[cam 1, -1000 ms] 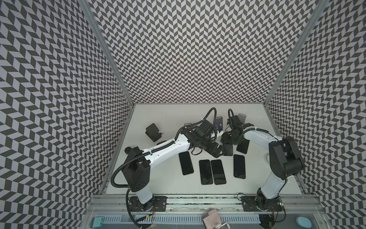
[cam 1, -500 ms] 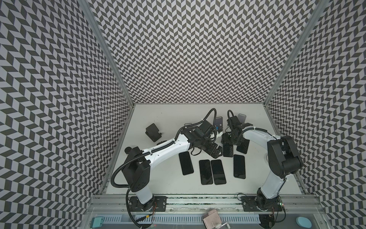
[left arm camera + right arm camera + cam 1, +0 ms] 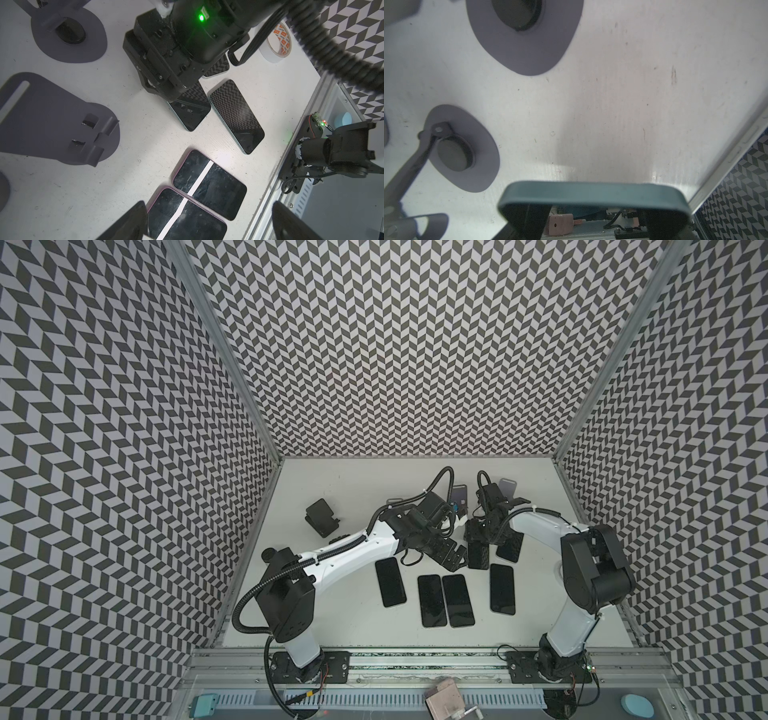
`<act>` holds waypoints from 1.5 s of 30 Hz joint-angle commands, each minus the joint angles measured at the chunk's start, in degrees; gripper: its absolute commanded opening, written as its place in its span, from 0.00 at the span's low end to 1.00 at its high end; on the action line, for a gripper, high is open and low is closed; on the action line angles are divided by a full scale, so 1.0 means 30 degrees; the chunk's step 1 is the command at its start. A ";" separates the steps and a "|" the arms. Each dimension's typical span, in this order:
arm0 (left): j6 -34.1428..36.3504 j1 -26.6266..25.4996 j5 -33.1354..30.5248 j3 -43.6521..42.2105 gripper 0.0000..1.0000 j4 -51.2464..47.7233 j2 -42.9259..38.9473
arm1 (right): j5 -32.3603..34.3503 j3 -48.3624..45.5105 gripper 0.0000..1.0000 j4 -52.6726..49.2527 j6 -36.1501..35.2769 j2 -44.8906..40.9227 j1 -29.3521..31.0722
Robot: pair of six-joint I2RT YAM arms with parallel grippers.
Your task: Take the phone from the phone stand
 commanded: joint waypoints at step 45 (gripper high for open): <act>-0.1275 -0.0139 -0.1972 -0.0030 0.94 0.1405 -0.1225 | 0.1211 0.0311 0.80 0.0552 0.0374 0.0574 -0.0061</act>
